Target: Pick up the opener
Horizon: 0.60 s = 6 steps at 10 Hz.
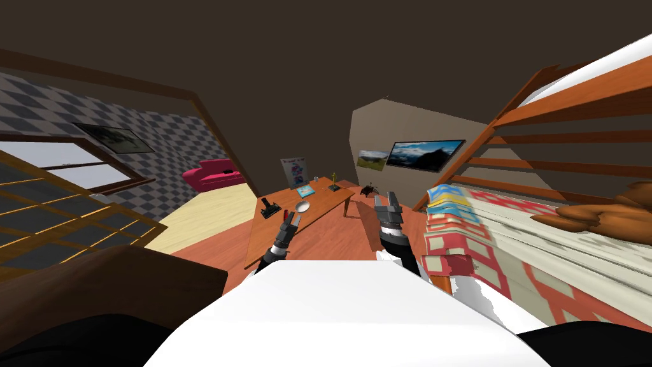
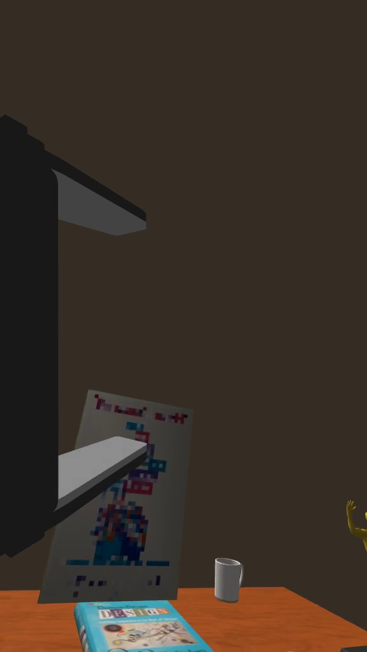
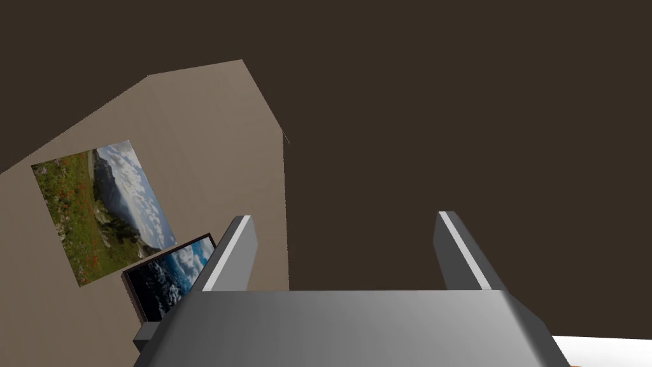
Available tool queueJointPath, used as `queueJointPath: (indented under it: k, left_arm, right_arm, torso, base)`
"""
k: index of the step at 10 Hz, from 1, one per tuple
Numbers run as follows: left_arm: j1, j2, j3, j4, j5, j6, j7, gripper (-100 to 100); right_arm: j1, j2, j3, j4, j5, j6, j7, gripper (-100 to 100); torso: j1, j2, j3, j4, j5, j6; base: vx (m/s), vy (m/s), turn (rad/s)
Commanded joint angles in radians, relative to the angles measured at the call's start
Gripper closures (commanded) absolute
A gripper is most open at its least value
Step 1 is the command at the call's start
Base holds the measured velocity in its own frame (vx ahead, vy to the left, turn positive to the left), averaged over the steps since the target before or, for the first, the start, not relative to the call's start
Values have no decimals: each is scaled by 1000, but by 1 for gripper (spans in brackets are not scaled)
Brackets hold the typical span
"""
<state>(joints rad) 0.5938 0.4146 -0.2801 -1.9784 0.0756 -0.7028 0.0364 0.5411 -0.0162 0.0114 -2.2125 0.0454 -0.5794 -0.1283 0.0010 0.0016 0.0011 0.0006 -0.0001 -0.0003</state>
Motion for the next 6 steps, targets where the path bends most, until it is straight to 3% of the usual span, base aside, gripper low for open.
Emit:
queueJointPath:
  k: [1, 5, 6]
  left_arm:
    - [0, 0, 0, 0, 0, 1, 0, -100]
    - [0, 0, 0, 0, 0, 1, 0, -100]
    - [5, 41, -15, 23, 15, 22, 17, -100]
  right_arm:
    - [0, 0, 0, 0, 0, 0, 0, 0]
    - [0, 0, 0, 0, 0, 0, 0, 0]
    - [0, 0, 0, 0, 0, 0, 0, 0]
  torso:
    - [0, 0, 0, 0, 0, 0]
    - [0, -2, -1, 0, 0, 0]
    - [0, -2, -1, 0, 0, 0]
  base:
    - [-13, 2, 8]
    - [2, -2, -6]
    - [0, 11, -121]
